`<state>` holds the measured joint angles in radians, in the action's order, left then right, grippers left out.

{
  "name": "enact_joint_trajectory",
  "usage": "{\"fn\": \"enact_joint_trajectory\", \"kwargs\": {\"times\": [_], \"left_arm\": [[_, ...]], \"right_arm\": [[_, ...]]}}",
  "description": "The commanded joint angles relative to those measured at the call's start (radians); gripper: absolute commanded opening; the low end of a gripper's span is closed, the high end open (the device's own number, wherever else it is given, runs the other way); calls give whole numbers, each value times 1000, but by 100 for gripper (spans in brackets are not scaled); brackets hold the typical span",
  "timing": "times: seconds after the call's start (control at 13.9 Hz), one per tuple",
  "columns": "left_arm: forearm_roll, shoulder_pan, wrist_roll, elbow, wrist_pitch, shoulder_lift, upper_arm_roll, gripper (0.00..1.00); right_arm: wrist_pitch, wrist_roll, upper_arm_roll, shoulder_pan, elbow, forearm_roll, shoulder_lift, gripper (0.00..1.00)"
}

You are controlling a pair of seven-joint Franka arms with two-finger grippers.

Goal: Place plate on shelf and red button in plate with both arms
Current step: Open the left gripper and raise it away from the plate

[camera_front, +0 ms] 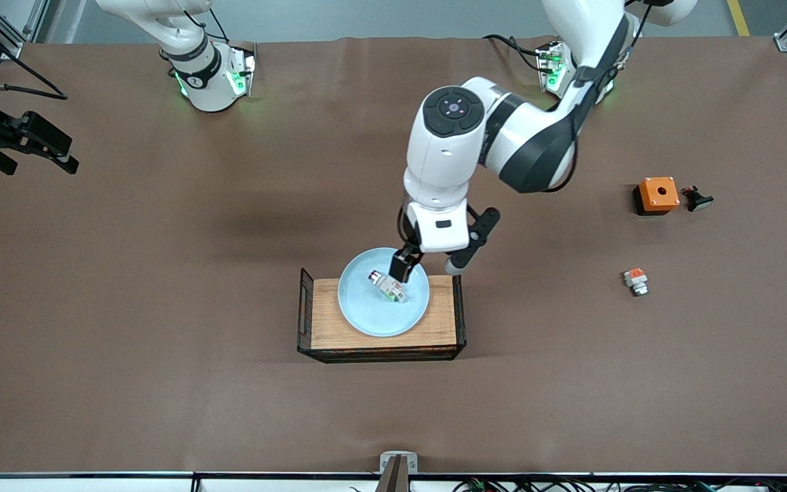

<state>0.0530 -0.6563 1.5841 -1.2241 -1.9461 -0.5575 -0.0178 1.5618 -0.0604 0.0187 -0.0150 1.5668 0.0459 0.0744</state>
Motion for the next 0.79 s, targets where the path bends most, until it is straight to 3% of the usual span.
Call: {"fn": "enact_joint_trajectory", "kwargs": {"times": [0.0, 0.14, 0.72], "left_arm": [[-45, 88, -186, -17, 160, 73, -1, 100], [-48, 154, -322, -17, 257, 120, -1, 100], [-79, 377, -844, -18, 446, 243, 1, 100]], "right_arm": [[-9, 8, 4, 6, -1, -12, 11, 100], [-9, 8, 4, 6, -1, -12, 11, 100], [-9, 10, 4, 6, 1, -12, 11, 100]]}}
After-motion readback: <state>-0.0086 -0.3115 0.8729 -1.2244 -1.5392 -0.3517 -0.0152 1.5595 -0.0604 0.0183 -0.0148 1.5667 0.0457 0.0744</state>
